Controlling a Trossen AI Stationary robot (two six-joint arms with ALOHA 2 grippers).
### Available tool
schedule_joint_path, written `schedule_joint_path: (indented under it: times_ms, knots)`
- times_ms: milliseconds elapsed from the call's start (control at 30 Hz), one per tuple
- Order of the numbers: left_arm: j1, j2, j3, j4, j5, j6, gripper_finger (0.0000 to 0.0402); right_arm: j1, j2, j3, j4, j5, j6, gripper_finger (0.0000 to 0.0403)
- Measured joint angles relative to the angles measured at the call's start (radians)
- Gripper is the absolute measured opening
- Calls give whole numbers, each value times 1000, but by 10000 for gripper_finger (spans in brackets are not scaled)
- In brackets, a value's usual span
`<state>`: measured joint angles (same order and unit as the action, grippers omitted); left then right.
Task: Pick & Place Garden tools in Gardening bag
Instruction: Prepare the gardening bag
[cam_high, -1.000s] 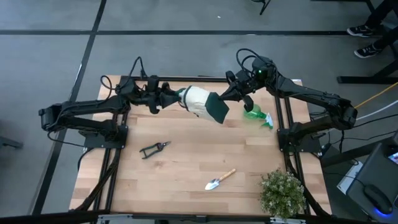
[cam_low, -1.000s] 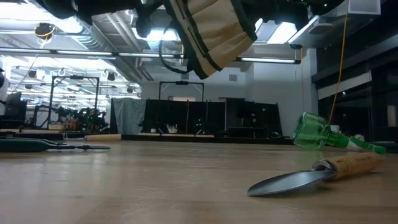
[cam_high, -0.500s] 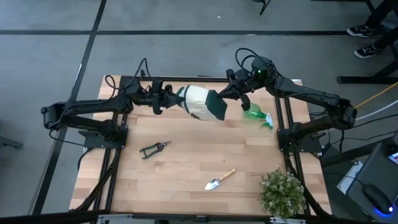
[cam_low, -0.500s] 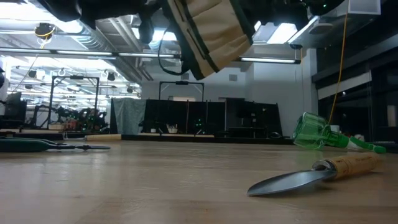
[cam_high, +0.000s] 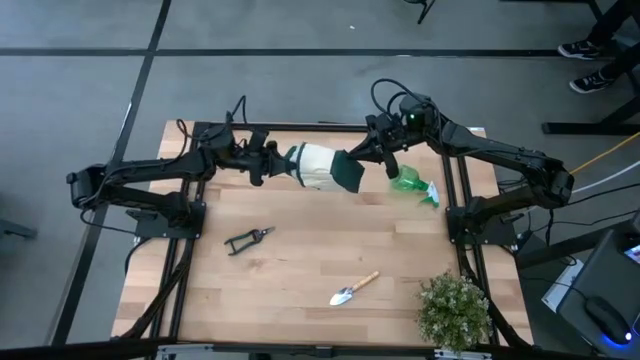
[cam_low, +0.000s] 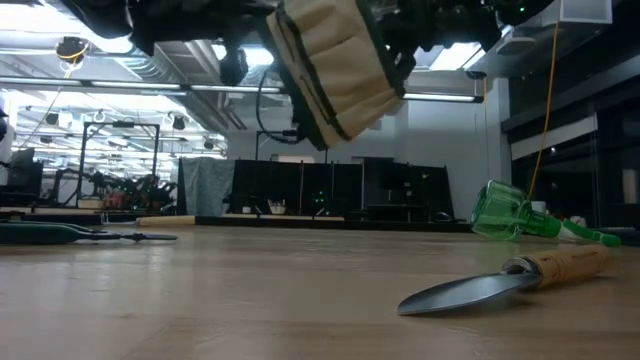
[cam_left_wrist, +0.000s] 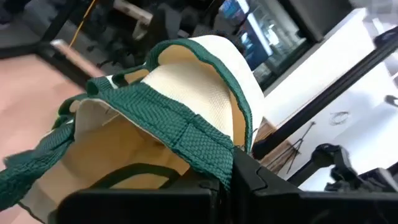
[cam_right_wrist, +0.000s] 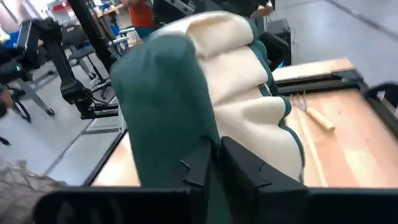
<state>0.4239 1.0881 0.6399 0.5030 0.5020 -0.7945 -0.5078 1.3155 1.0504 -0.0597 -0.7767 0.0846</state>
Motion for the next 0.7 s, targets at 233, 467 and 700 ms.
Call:
schedule_joint_path:
  times_ms: [233, 467, 700]
  knots:
    - [33, -33, 0, -185, 14, 31, 2, -4, 0, 0, -2, 0, 40, 104]
    - [50, -51, 30, -386, 14, 77, 2, -4, 0, 0, -12, 51, 41, 151]
    - [49, -50, 164, -830, -158, 212, 2, -4, 0, 0, -20, 140, 39, 161]
